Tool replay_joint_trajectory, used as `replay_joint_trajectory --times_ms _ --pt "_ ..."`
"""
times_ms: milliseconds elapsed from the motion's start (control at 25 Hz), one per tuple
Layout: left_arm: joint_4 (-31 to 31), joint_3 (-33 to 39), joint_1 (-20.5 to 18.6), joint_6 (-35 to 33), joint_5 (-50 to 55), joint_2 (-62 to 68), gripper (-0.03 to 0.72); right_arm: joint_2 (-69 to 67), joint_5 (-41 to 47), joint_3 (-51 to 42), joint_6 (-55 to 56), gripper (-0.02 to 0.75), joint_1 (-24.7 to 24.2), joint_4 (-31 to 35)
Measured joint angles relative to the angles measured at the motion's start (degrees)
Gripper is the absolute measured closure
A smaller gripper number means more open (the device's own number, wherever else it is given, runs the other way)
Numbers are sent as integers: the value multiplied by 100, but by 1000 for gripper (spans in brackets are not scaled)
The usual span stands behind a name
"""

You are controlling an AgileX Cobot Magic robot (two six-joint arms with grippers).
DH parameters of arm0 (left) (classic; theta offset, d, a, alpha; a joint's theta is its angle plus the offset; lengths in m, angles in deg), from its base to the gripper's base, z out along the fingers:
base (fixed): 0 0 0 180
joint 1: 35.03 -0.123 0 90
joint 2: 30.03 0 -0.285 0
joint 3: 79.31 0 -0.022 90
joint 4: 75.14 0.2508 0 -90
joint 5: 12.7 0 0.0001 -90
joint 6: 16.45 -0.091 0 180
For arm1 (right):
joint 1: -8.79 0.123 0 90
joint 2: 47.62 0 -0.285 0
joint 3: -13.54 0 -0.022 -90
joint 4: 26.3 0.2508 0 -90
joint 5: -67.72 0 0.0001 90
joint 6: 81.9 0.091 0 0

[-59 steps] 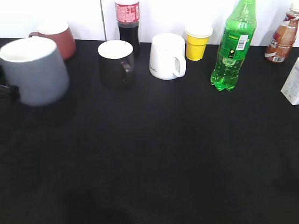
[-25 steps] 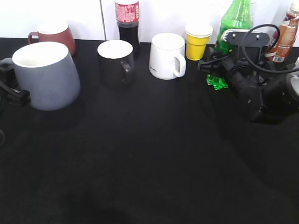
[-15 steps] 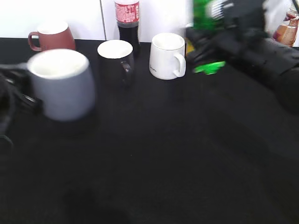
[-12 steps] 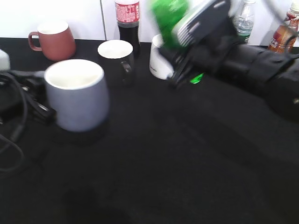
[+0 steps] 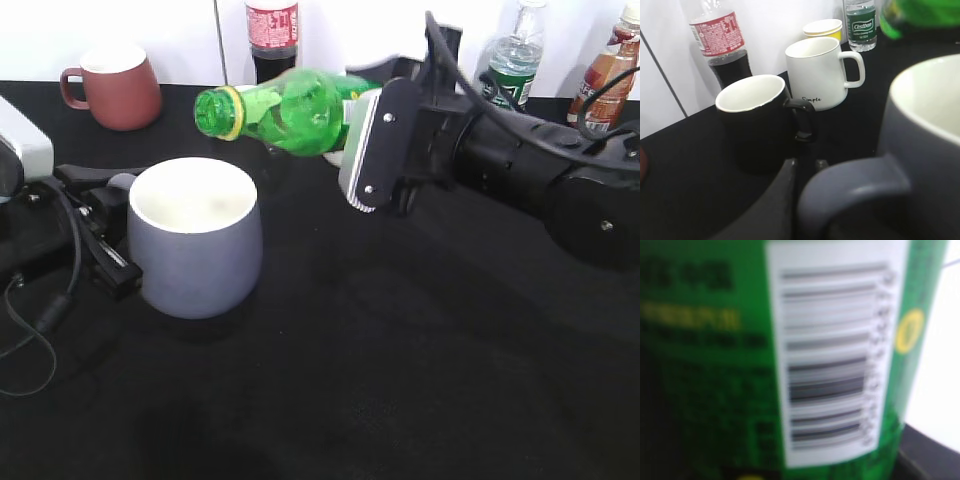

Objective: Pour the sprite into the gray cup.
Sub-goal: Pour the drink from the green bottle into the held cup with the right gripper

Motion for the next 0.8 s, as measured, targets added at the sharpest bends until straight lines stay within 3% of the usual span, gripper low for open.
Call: replay_joint_trajectory --times_ms 240,360,800 --pt "7 0 0 0 -24 0 627 -16 -480 0 -1466 300 0 241" --pt "14 0 0 0 -81 0 627 -16 -824 0 -1799 300 0 511" --pt "21 0 0 0 -368 0 627 -16 -999 0 -2517 300 0 534"
